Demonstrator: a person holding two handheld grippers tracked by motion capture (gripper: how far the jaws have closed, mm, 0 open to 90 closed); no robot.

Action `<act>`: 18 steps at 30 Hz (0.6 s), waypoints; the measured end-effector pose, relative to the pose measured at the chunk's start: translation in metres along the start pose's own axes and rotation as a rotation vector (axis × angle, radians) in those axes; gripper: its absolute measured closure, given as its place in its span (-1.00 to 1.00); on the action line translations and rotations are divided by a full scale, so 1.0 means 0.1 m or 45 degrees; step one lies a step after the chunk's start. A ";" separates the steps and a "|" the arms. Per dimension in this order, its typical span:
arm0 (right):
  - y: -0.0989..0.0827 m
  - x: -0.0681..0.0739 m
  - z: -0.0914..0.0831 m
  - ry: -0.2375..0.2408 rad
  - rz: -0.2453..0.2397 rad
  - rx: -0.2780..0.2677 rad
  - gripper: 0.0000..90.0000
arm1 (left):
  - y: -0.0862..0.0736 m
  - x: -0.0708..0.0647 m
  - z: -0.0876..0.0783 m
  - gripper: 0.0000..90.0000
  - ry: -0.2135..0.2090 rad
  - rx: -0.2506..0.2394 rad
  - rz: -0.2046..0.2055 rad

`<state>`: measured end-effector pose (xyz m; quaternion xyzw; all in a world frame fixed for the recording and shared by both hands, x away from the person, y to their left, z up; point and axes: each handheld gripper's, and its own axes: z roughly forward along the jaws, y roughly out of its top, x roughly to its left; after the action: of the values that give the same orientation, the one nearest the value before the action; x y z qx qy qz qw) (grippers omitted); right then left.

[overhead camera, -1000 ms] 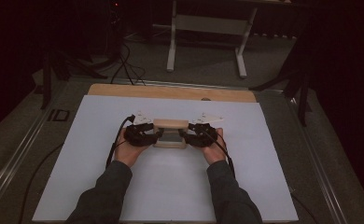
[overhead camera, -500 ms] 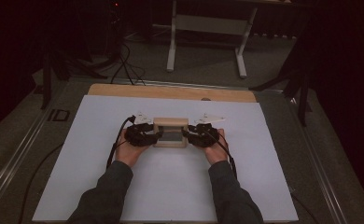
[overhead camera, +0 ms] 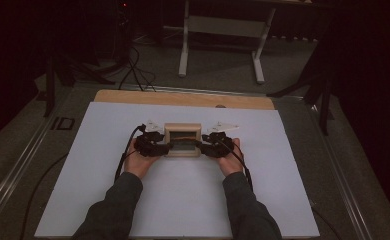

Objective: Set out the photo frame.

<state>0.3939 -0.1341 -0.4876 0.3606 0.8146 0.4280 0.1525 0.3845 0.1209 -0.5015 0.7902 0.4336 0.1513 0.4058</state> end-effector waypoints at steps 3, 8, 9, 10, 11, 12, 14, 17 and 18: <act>-0.01 -0.01 0.00 0.004 0.009 0.013 0.16 | 0.00 0.01 0.01 -0.03 0.000 0.007 -0.011; -0.02 -0.01 -0.01 0.004 0.007 0.025 0.05 | -0.01 0.01 0.00 -0.07 0.001 0.006 -0.014; -0.02 -0.01 -0.01 0.007 0.009 0.027 0.03 | -0.02 0.02 -0.01 -0.08 0.006 0.006 -0.017; -0.02 0.00 -0.02 0.009 0.008 0.028 0.02 | -0.02 0.02 -0.01 -0.08 0.006 0.005 -0.020; -0.02 0.00 -0.02 0.009 0.008 0.028 0.02 | -0.02 0.02 -0.01 -0.08 0.006 0.005 -0.020; -0.03 0.00 -0.03 0.003 -0.001 0.038 -0.01 | -0.04 0.04 -0.03 -0.09 0.010 0.007 -0.027; -0.05 0.01 -0.05 0.002 -0.008 0.033 -0.03 | -0.07 0.06 -0.05 -0.09 0.014 0.005 -0.033; -0.08 0.01 -0.08 -0.004 -0.012 0.040 -0.05 | -0.08 0.08 -0.10 -0.11 0.020 -0.002 -0.038; -0.10 -0.01 -0.11 -0.009 -0.017 0.047 -0.08 | -0.10 0.10 -0.15 -0.11 0.024 -0.016 -0.048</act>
<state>0.3836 -0.1449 -0.4895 0.3596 0.8241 0.4106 0.1515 0.3759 0.1393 -0.5006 0.7779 0.4513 0.1538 0.4093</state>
